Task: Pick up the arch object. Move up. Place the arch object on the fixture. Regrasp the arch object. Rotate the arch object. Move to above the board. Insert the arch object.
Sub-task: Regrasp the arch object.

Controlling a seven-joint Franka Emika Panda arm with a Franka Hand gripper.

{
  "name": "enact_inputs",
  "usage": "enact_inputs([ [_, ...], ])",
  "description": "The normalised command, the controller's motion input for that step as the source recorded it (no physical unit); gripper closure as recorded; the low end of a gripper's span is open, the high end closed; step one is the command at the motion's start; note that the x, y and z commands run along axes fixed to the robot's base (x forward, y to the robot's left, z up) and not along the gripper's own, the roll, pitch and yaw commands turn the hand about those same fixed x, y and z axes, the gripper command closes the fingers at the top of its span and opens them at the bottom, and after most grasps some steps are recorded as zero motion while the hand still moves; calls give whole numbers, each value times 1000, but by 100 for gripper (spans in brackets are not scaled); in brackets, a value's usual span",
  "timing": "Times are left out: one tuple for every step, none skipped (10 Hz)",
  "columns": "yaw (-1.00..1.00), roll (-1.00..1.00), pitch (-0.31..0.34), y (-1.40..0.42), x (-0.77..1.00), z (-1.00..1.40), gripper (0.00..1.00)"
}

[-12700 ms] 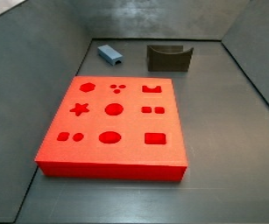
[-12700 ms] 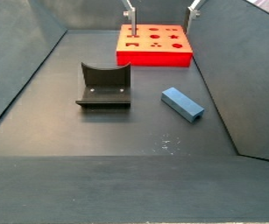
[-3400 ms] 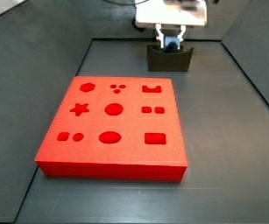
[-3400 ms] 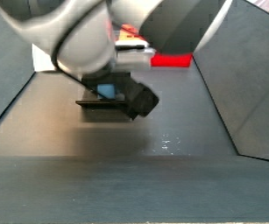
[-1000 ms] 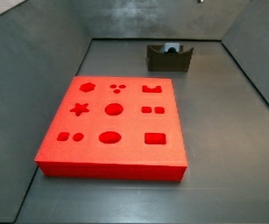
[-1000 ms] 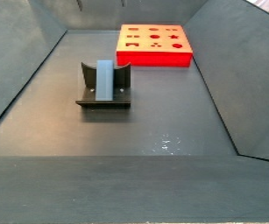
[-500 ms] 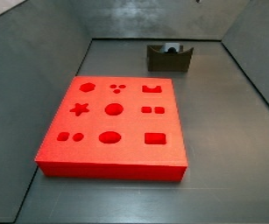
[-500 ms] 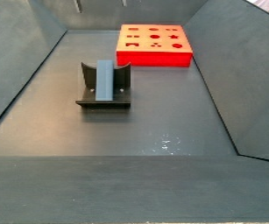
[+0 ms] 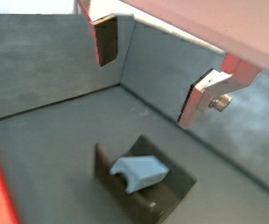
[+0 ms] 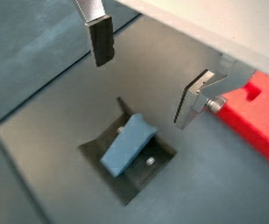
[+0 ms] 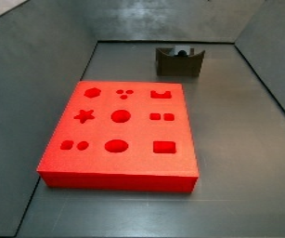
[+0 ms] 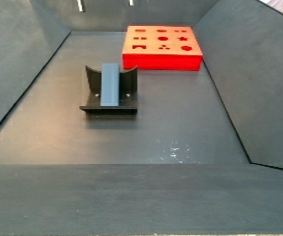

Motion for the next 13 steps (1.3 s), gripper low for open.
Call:
enact_inputs([
  [22,1000,-35,-18,-2,3,0],
  [22,1000,-27,-21,15,-12,0],
  [22,1000,-19,-21,26,-12,0],
  [23,1000,-7,-23,35,-7,0],
  [25,1000,9,-27,46,-8,0],
  [30,1000,38,-30,64,-13,0],
  [39,971,70,-34,73,-15,0],
  [52,709,94,-35,80,-12,0],
  [60,576,104,-42,84,-11,0],
  [83,344,112,-28,86,-13,0],
  [99,243,102,-24,79,-5,0],
  [167,202,159,76,31,-1000,0],
  [173,192,147,76,31,-1000,0],
])
